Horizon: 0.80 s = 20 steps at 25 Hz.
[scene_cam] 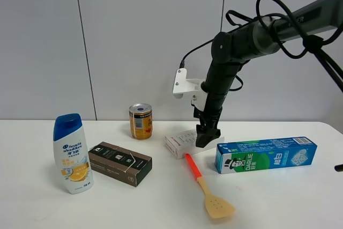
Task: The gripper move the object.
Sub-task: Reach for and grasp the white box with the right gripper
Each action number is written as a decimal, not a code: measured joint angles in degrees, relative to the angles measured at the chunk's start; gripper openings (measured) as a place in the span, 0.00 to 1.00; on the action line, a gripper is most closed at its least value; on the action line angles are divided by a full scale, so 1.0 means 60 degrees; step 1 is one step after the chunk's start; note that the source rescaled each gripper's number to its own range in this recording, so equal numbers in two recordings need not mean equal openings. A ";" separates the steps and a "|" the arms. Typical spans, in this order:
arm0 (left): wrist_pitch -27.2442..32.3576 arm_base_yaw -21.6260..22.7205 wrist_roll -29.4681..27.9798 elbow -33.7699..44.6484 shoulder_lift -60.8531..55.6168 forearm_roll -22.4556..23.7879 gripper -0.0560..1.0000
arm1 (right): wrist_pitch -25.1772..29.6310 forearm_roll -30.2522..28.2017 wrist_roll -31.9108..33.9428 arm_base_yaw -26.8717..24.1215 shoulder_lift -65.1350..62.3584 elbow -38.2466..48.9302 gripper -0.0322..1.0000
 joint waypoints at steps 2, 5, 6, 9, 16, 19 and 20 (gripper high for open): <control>0.0000 0.0000 0.0000 0.0000 0.0000 0.0000 1.00 | -0.0082 -0.0008 -0.0157 0.0000 0.0039 0.0000 1.00; 0.0000 0.0000 0.0000 0.0000 0.0000 0.0000 1.00 | -0.0432 0.0001 -0.0334 0.0000 0.0118 0.0000 1.00; 0.0000 0.0000 0.0000 0.0000 0.0000 0.0000 1.00 | -0.0511 0.0024 -0.0395 0.0000 0.0169 -0.0003 1.00; 0.0000 0.0000 0.0000 0.0000 0.0000 0.0000 1.00 | -0.0675 0.0179 -0.0627 -0.0017 0.0395 -0.0003 1.00; 0.0000 0.0000 0.0000 0.0000 0.0000 0.0000 1.00 | -0.1081 0.0420 -0.0785 -0.0030 0.0845 -0.0128 1.00; 0.0000 0.0000 0.0000 0.0000 0.0000 0.0000 1.00 | -0.1162 0.0507 -0.0794 -0.0030 0.1016 -0.0544 1.00; 0.0000 0.0000 0.0000 0.0000 0.0000 0.0000 1.00 | -0.1181 0.0576 -0.0794 -0.0030 0.1069 -0.0711 1.00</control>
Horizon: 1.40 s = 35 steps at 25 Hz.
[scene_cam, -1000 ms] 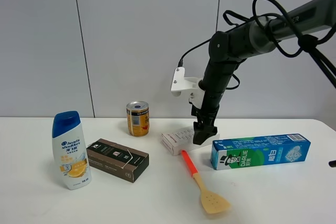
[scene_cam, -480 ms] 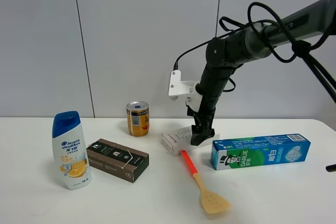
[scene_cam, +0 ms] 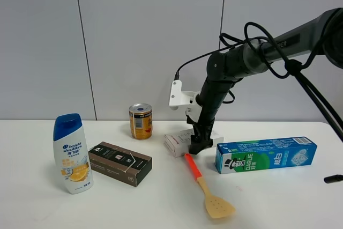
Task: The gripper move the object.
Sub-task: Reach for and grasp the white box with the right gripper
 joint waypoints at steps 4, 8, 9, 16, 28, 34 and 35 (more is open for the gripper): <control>0.0000 0.0000 0.0000 0.0000 0.0000 0.0000 1.00 | 0.0000 0.0191 0.0000 0.0000 0.0198 -0.0367 1.00; 0.0000 0.0000 0.0000 0.0000 0.0000 0.0000 1.00 | 0.0092 0.0354 0.0000 -0.0010 0.0387 -0.0412 1.00; 0.0000 0.0000 0.0000 0.0000 0.0000 0.0000 1.00 | 0.0100 0.0379 0.0000 -0.0010 0.0408 -0.0432 1.00; 0.0000 0.0000 0.0000 0.0000 0.0000 0.0000 1.00 | 0.0047 0.0753 0.0180 -0.0062 0.0497 -0.0483 1.00; 0.0000 0.0000 0.0000 0.0000 0.0000 0.0000 1.00 | 0.0019 0.1547 0.2643 -0.0262 0.0629 -0.0483 1.00; 0.0000 0.0000 0.0000 0.0000 0.0000 0.0000 1.00 | 0.0198 0.1558 0.4012 -0.0327 0.0640 -0.0483 1.00; 0.0000 0.0000 0.0000 0.0000 0.0000 0.0000 1.00 | 0.0248 0.1558 0.4100 -0.0327 0.0643 -0.0483 1.00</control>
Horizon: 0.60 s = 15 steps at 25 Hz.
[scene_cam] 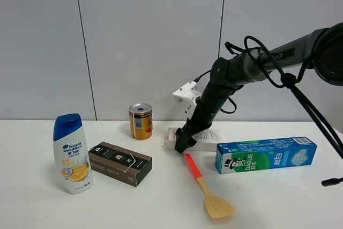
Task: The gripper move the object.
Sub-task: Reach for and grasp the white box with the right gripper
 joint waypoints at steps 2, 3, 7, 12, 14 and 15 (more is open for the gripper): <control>0.0000 0.0000 0.0000 0.0000 0.0000 0.0000 1.00 | 0.0090 0.0000 0.0075 0.0000 0.0000 0.0000 1.00; 0.0000 0.0000 0.0000 0.0000 0.0000 0.0000 1.00 | 0.0152 0.0000 0.0088 0.0000 0.0000 0.0000 1.00; 0.0000 0.0000 0.0000 0.0000 0.0000 0.0000 1.00 | 0.0329 -0.0012 0.0142 0.0000 -0.0021 0.0000 1.00; 0.0000 0.0000 0.0000 0.0000 0.0000 0.0000 1.00 | 0.0465 -0.0215 0.0140 -0.0008 -0.0052 0.0000 0.58; 0.0000 0.0000 0.0000 0.0000 0.0000 0.0000 1.00 | 0.0494 -0.0235 0.0140 -0.0008 -0.0052 0.0000 0.33; 0.0000 0.0000 0.0000 0.0000 0.0000 0.0000 1.00 | 0.0494 -0.0240 0.0140 -0.0008 -0.0052 0.0000 0.24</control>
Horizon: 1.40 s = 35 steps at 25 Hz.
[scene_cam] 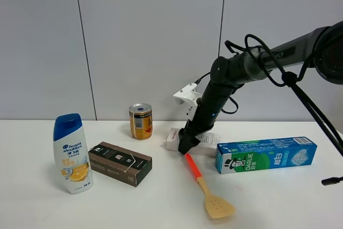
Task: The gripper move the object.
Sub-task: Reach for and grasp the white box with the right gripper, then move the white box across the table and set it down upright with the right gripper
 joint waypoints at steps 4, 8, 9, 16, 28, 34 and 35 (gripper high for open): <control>0.0000 0.0000 0.0000 0.0000 0.0000 0.0000 1.00 | -0.0039 -0.0045 0.0000 0.0000 0.0000 0.0000 0.17; 0.0000 0.0000 0.0000 0.0000 0.0000 0.0000 1.00 | -0.0039 -0.0100 0.0125 0.0000 -0.0003 0.0000 0.15; 0.0000 0.0000 0.0000 0.0000 0.0000 0.0000 1.00 | -0.0039 -0.0133 0.0184 0.0000 -0.0003 0.0000 0.15; 0.0000 0.0000 0.0000 0.0000 0.0000 0.0000 1.00 | -0.0039 -0.0251 0.0623 0.0000 -0.0072 0.0000 0.14; 0.0000 0.0000 0.0000 0.0000 0.0000 0.0000 1.00 | -0.0127 -0.0300 0.0733 0.0000 -0.2036 0.0044 0.07; 0.0000 0.0000 0.0000 0.0000 0.0000 0.0000 1.00 | 0.0913 -0.0330 0.1027 0.0000 -0.3606 0.0044 0.05; 0.0000 0.0000 0.0000 0.0000 0.0000 0.0000 1.00 | 0.1097 -0.0377 0.1184 0.0000 -0.3809 0.0044 0.05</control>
